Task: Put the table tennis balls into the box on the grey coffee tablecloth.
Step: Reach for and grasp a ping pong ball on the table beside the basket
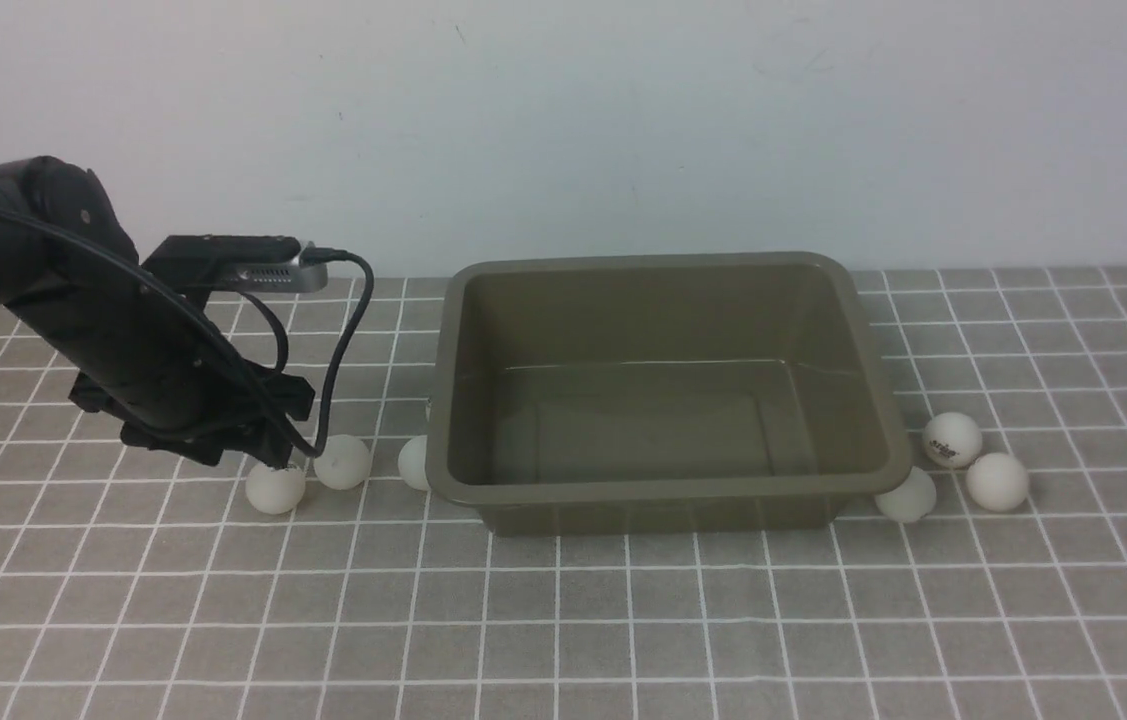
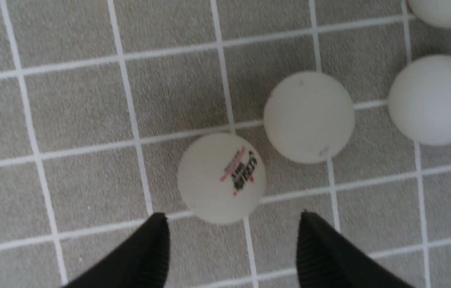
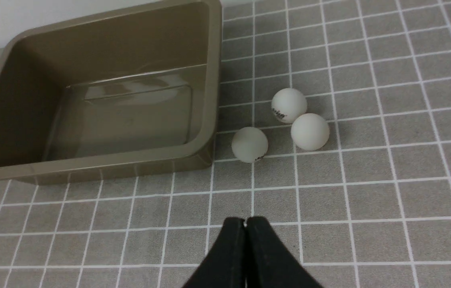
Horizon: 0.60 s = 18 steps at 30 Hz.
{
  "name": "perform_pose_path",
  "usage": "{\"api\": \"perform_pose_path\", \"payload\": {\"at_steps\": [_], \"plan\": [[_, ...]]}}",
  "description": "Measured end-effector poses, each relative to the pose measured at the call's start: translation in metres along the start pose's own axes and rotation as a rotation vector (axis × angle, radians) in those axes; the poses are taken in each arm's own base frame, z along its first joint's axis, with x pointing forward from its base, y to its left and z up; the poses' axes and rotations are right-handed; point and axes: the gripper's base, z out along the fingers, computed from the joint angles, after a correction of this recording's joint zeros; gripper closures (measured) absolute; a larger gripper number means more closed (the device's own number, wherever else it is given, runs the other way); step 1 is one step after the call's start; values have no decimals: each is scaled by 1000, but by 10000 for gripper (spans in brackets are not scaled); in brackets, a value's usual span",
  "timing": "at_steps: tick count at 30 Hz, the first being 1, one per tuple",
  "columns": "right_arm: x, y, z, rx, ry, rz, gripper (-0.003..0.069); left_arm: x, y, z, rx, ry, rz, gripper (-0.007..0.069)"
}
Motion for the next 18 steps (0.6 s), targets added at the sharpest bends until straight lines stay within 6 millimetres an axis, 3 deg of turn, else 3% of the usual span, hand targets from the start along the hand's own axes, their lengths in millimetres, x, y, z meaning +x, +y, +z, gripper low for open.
{"api": "perform_pose_path", "payload": {"at_steps": [3,8,11,14,18], "plan": [[0,1,2,-16,6,-14,673,-3,4,17,-11,-19,-7,74],[-2,2,2,-19,-16,-23,673,-3,7,35,-17,-5,-13,53],[-4,1,3,-11,-29,-25,673,0,9,46,-16,25,-19,95],[-11,-1,10,25,-7,-12,673,2,9,50,-14,44,-20,264],[-23,-9,33,129,112,-21,673,2,7,39,-15,51,-6,279]]}}
